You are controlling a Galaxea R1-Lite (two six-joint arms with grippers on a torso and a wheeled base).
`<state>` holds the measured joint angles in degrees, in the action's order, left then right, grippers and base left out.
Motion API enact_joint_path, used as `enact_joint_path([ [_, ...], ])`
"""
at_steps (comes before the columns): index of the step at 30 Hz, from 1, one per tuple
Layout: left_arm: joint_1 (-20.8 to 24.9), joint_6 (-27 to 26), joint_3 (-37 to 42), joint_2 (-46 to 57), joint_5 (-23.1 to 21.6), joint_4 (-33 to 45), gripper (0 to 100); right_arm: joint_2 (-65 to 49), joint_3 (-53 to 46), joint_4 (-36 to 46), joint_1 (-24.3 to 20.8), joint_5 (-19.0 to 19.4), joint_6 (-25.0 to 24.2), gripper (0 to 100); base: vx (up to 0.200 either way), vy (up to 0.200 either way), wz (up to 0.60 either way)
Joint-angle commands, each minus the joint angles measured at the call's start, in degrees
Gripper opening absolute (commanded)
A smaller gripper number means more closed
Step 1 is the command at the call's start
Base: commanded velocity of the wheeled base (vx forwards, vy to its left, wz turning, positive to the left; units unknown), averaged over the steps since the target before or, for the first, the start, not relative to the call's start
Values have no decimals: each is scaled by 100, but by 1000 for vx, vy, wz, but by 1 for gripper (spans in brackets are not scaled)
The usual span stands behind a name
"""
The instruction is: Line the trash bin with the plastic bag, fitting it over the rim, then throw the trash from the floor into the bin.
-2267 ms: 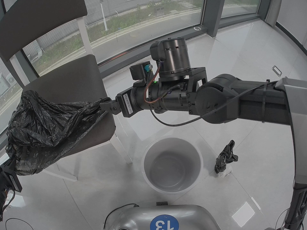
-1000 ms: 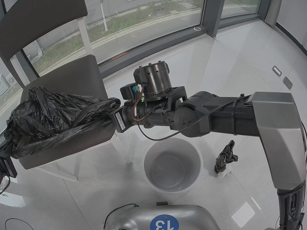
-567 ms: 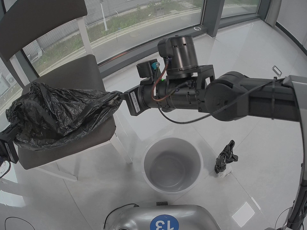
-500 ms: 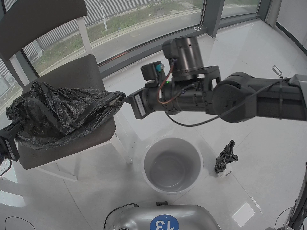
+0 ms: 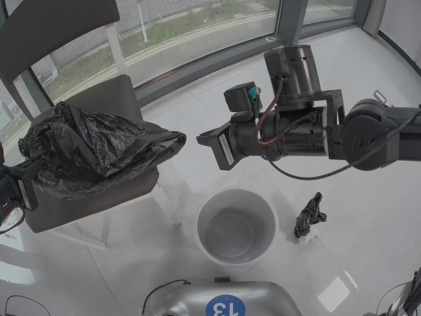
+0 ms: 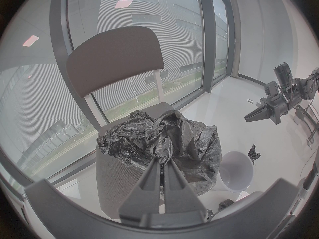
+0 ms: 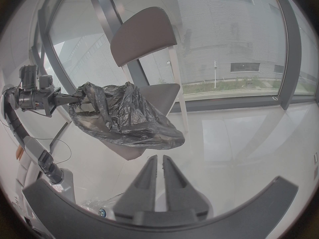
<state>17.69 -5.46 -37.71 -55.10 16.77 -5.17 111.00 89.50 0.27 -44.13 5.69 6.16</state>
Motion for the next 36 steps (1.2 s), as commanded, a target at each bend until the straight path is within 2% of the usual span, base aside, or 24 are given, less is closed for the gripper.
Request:
enact_joint_path([
  [1,-20,1,-9,-62,10,-2,0,230,225,-80,115,11,26,100,0,0,0],
  [6,-292,1,35,-1,72,16,0,564,410,-97,229,72,254,100,0,0,0],
  [11,-767,-16,44,158,19,42,0,933,762,-97,229,90,263,100,0,0,0],
  [13,-820,-43,88,263,1,86,0,1047,920,-97,229,90,263,100,0,0,0],
  [22,-846,-16,308,667,10,420,0,1592,1632,-62,221,116,272,100,0,0,0],
  [36,-846,1,360,711,54,411,0,1750,1658,-62,71,178,290,100,0,0,0],
])
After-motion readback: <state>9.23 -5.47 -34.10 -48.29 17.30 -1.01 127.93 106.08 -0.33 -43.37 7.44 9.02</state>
